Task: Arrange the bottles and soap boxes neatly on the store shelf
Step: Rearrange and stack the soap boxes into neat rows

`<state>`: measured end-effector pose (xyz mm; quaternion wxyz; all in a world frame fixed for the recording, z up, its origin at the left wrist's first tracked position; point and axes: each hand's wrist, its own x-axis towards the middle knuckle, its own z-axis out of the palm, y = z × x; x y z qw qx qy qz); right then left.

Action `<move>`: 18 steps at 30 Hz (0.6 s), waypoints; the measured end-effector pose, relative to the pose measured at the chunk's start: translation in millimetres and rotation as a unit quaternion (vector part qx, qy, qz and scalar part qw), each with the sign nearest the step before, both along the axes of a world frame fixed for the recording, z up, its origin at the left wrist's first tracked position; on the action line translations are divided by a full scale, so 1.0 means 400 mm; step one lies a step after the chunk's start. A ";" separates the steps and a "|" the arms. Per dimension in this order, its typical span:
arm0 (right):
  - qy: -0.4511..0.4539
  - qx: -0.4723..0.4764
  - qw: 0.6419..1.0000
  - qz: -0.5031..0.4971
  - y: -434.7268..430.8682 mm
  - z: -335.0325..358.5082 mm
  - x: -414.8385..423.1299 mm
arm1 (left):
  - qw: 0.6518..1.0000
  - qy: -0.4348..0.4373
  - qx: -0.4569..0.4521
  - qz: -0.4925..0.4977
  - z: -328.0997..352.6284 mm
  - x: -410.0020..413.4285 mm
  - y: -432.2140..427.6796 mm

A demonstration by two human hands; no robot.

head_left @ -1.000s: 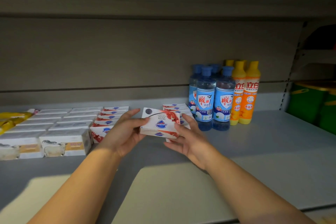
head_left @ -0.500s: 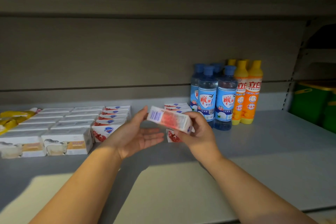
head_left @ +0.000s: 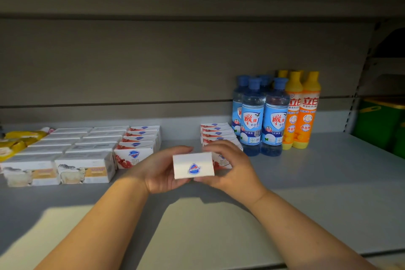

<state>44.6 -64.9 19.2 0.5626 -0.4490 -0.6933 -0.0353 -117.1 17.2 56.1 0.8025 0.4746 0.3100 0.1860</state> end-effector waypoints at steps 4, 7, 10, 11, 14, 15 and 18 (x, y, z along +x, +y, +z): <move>0.225 -0.132 0.963 0.069 0.004 -0.002 -0.018 | 0.977 0.158 0.144 -0.016 -0.018 0.014 0.008; 0.270 -0.174 0.946 0.034 0.014 0.004 0.001 | 0.956 0.129 0.249 0.089 -0.019 0.027 0.020; 0.275 -0.230 0.933 0.044 0.015 0.004 0.008 | 0.949 0.065 0.300 0.077 -0.016 0.027 0.019; 0.286 -0.251 0.924 0.042 0.017 0.005 0.005 | 0.948 0.061 0.305 0.073 -0.019 0.026 0.017; 0.359 -0.346 0.867 0.028 0.021 0.018 -0.001 | 0.965 0.034 0.243 0.095 -0.026 0.025 0.015; 0.391 -0.362 0.844 0.066 0.018 0.024 -0.002 | 0.973 0.023 0.205 0.105 -0.022 0.024 0.013; 0.400 -0.316 0.842 0.177 0.012 0.021 0.005 | 0.988 -0.009 0.087 0.126 -0.018 0.023 0.019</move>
